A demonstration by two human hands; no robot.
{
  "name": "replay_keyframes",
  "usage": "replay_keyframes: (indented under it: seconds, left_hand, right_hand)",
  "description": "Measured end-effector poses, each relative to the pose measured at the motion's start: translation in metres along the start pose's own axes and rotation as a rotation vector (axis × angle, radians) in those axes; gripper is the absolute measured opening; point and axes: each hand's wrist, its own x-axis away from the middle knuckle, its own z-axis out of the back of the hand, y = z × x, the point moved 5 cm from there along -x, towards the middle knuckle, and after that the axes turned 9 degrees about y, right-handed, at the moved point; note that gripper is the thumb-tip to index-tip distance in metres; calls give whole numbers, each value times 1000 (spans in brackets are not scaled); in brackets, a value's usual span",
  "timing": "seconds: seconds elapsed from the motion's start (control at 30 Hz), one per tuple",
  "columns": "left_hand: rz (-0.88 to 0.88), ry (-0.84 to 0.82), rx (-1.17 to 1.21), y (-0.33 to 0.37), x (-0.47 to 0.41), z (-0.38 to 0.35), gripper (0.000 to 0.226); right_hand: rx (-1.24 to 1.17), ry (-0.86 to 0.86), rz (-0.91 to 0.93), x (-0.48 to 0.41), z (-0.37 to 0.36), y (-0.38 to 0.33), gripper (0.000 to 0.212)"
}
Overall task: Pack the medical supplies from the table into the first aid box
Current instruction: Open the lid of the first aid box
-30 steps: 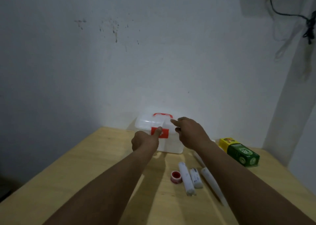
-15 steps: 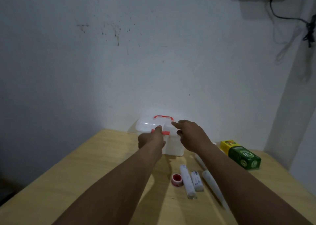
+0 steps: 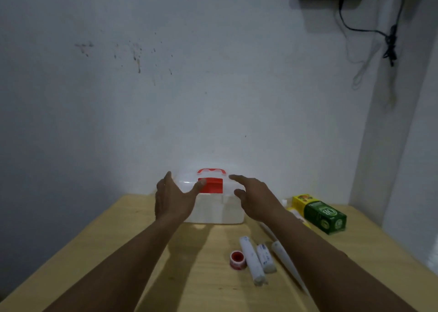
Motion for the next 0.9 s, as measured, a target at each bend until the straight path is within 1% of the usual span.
replay_keyframes:
  seconds: [0.07,0.2,0.33,0.47,0.5,0.53,0.6,0.63,0.67,0.73,0.8,0.9]
  left_hand:
    - [-8,-83,13,-3,-1,-3,107]
    - [-59,-39,5,1,1,5,96]
    - [-78,-10,-82,4,-1,14,106]
    - [-61,48,-44,15,-9,23,105]
    - [-33,58,-1,18,-12,25,99]
    - [3,69,54,20,-16,26,88]
    - [77,87,183,24,-22,27,59]
    - [102,94,238,25,-26,28,48]
    - [114,101,272,25,-30,28,42]
    - [104,106,292,23,-39,27,39]
    - [66,89,287,23,-45,24,38]
    - [22,27,357,25,-53,17,42]
  right_hand:
    - [-55,-2,-32,5,-2,1,50]
    - [-158,48,-177,9,2,9,60]
    - [-197,95,-205,11,6,14,67]
    - [-324,196,-237,9,17,12,63]
    - [-374,224,-255,7,20,11,60]
    - [-422,249,-278,5,23,9,58]
    - [-494,299,-319,-1,28,7,54]
    - [-519,326,-328,-5,29,5,51]
    - [-538,345,-333,-8,30,4,49]
    - [-576,332,-337,-16,28,3,45]
    - [-629,268,-336,-20,23,3,44]
    - [-675,200,-300,-24,17,4,61]
